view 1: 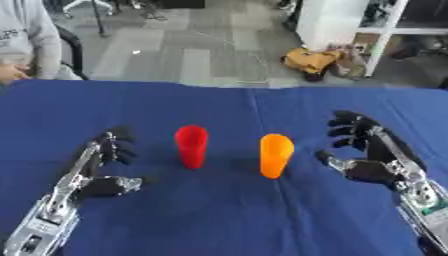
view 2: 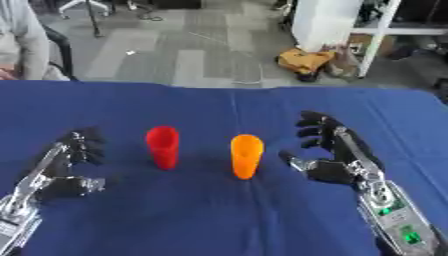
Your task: Pour the contents of one cup into another cup.
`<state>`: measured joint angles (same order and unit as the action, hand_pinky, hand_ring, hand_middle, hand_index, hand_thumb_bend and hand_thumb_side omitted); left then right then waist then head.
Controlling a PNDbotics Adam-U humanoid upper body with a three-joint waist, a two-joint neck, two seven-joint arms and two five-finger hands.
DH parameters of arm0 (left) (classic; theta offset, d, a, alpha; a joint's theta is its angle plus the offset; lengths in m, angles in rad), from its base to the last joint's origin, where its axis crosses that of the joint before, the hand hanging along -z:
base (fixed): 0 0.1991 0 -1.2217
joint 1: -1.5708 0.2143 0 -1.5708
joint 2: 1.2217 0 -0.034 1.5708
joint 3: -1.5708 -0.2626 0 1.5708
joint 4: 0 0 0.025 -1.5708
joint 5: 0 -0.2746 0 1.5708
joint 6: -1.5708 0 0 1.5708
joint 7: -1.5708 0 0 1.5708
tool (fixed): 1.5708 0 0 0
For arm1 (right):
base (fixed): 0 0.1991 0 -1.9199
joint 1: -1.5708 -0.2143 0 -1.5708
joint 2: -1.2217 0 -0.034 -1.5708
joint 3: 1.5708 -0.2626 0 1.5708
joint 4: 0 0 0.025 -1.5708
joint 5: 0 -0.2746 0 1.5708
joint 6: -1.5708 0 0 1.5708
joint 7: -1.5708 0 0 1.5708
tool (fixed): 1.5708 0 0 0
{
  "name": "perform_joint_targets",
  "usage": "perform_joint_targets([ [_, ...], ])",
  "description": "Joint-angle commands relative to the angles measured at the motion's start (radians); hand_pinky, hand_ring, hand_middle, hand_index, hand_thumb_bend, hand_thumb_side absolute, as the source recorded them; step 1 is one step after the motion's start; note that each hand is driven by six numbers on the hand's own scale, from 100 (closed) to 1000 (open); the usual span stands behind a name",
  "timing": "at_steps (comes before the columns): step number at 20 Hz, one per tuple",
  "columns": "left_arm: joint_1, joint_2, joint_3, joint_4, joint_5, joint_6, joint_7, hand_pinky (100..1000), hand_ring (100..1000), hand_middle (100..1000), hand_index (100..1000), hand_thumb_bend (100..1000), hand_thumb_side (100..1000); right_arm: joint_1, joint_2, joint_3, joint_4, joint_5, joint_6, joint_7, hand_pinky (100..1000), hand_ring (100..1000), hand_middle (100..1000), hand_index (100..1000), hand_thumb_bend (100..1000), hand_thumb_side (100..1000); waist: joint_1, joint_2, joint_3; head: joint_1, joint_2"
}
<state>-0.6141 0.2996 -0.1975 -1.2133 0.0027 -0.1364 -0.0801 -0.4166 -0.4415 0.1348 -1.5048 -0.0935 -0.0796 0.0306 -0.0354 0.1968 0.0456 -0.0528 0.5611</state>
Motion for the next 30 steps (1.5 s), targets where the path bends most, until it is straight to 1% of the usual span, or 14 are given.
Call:
perform_joint_targets([
  [1, -0.036, -0.007, -0.006, 0.021, -0.014, -0.016, -0.005, 588, 622, 677, 858, 817, 100, -0.014, -0.009, -0.001, -0.009, 0.005, 0.001, 0.003, 654, 732, 729, 881, 492, 100, 0.000, -0.013, -0.004, 0.005, -0.005],
  [7, -0.095, -0.039, -0.015, 0.088, -0.025, -0.041, -0.032, 581, 612, 662, 852, 789, 100, -0.015, 0.001, 0.006, -0.015, 0.002, 0.002, -0.001, 647, 724, 720, 878, 482, 100, -0.008, -0.007, -0.012, 0.021, -0.013],
  [13, -0.141, -0.071, -0.018, 0.168, -0.086, -0.044, -0.002, 575, 601, 650, 847, 746, 100, -0.008, 0.009, 0.007, -0.025, 0.003, 0.003, -0.001, 642, 711, 710, 875, 478, 100, -0.015, -0.002, -0.022, 0.033, -0.023],
  [17, -0.160, -0.086, -0.027, 0.207, -0.125, -0.047, 0.024, 575, 603, 651, 848, 747, 100, -0.006, 0.013, 0.007, -0.027, 0.003, 0.005, -0.003, 640, 707, 706, 874, 475, 100, -0.018, 0.003, -0.032, 0.037, -0.030],
  [22, -0.177, -0.098, -0.024, 0.234, -0.146, -0.053, 0.048, 573, 603, 650, 847, 743, 100, -0.007, 0.017, 0.008, -0.028, 0.002, 0.006, -0.004, 638, 704, 703, 874, 473, 100, -0.023, 0.009, -0.040, 0.039, -0.039],
  [30, -0.212, -0.107, -0.017, 0.260, -0.167, -0.066, 0.076, 582, 614, 655, 849, 776, 100, -0.010, 0.023, 0.013, -0.027, 0.002, 0.008, 0.000, 636, 699, 698, 873, 471, 100, -0.029, 0.022, -0.057, 0.050, -0.051],
])
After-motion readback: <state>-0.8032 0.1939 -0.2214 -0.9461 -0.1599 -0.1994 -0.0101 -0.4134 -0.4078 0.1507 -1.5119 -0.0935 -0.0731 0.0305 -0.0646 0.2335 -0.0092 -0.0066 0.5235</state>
